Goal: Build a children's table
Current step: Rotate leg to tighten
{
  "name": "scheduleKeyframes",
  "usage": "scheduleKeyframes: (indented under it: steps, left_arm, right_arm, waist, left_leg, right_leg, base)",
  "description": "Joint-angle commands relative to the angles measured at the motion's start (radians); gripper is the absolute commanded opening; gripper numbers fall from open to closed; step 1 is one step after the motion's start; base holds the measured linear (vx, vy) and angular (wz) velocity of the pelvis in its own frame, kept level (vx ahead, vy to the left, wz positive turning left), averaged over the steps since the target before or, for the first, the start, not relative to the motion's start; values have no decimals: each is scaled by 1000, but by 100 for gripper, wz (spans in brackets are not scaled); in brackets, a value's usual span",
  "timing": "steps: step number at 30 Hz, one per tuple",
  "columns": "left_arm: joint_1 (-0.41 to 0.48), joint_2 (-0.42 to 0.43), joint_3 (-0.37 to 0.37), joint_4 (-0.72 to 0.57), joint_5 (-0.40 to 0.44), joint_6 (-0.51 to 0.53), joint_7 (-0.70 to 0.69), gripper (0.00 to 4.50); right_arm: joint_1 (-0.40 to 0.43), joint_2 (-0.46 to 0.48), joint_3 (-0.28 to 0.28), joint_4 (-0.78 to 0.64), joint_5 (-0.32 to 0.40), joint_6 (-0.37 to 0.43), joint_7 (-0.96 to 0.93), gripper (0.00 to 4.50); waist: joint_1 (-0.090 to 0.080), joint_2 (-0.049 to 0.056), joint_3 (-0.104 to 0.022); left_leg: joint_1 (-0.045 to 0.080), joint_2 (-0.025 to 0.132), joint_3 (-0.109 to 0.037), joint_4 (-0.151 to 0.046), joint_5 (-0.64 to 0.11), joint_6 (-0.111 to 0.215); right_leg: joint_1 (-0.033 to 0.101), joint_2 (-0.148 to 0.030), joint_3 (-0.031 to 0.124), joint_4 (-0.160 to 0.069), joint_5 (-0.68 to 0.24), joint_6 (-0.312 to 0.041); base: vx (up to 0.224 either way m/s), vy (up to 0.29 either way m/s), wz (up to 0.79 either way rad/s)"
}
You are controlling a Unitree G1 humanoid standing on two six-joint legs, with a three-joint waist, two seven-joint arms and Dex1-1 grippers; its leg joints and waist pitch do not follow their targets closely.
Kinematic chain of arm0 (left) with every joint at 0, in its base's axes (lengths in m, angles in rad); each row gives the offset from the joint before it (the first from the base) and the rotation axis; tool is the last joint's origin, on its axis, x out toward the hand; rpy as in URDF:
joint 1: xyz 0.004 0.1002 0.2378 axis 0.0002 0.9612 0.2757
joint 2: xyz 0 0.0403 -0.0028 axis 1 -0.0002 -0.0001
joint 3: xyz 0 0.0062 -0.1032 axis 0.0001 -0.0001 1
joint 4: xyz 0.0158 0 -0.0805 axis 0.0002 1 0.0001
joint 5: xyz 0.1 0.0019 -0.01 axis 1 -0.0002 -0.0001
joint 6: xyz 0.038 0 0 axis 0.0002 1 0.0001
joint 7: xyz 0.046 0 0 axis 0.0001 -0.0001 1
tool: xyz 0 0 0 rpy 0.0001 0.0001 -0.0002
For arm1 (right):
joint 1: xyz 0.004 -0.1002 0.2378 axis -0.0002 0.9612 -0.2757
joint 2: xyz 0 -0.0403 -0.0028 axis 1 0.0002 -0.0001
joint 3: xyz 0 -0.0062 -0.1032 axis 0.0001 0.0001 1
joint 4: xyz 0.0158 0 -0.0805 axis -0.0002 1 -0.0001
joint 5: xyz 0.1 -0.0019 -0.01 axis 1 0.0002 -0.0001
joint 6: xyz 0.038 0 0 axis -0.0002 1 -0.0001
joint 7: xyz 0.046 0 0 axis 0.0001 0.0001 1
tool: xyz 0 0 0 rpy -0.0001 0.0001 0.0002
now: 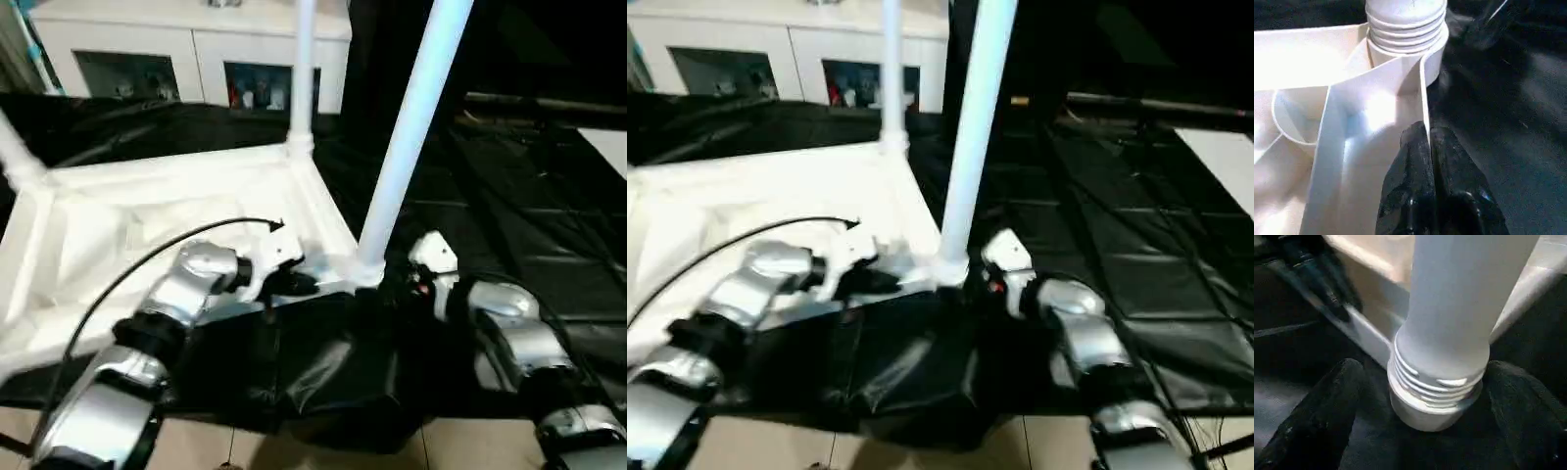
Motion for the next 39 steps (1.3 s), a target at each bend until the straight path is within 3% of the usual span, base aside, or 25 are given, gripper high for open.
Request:
scheduleKeyframes:
  steps: [1, 5, 8, 14, 17, 22, 29, 39]
  left_arm:
    - [55, 36, -104, -20, 31, 52, -141, 0]
    - [60, 52, -106, -46, 26, 60, -168, 0]
    - [64, 58, -100, -59, 31, 64, -165, 0]
    - [72, 67, -96, -93, 31, 85, -157, 0]
    - [73, 67, -94, -93, 32, 85, -151, 0]
    - [73, 68, -95, -98, 31, 87, -147, 0]
    - [75, 69, -96, -106, 32, 96, -142, 0]
    - [73, 71, -96, -101, 33, 96, -143, 0]
  right_arm:
    - [7, -32, 24, -79, 28, 26, 103, 407]
    - [-2, -30, 34, -72, 14, 5, 112, 407]
    - [-18, -19, 40, -55, 7, -3, 103, 407]
    - [-19, -19, 59, -61, 8, 10, 142, 407]
    - [-25, -15, 64, -49, 5, 6, 148, 381]
    - [-35, -14, 85, -16, -22, -16, 140, 333]
    - [-44, 3, 80, 0, -19, -18, 127, 278]
    - [-47, 10, 76, 6, -18, -25, 135, 267]
  waist:
    - [6, 2, -50]
    - [5, 5, -44]
    - [8, 3, -45]
    - [7, 2, -50]
    - [8, 1, -51]
    - [8, 0, -50]
    - [8, 1, -52]
    - [5, 1, -53]
  left_leg:
    - [12, 21, 8, -60, -230, 77]
    - [20, 24, 7, -67, -302, 41]
    - [20, 23, 5, -70, -314, 24]
    - [14, 19, 5, -64, -240, 39]
    - [15, 18, 6, -61, -218, 49]
    - [15, 18, 6, -62, -237, 41]
    - [16, 18, 7, -60, -220, 47]
    - [15, 17, 6, -58, -211, 51]
  right_leg:
    - [43, -34, 23, -62, -39, -262]
    - [32, -39, 26, -73, -163, -251]
    - [31, -40, 28, -75, -190, -237]
    - [39, -36, 26, -64, -85, -243]
    - [40, -35, 25, -60, -45, -252]
    - [40, -37, 25, -64, -95, -247]
    - [41, -35, 25, -60, -60, -253]
    - [42, -35, 24, -58, -48, -258]
  base:
    - [0, 0, 0]
    - [0, 0, 0]
    - [0, 0, 0]
    - [0, 0, 0]
    - [0, 0, 0]
    - [0, 0, 0]
    - [0, 0, 0]
    - [0, 0, 0]
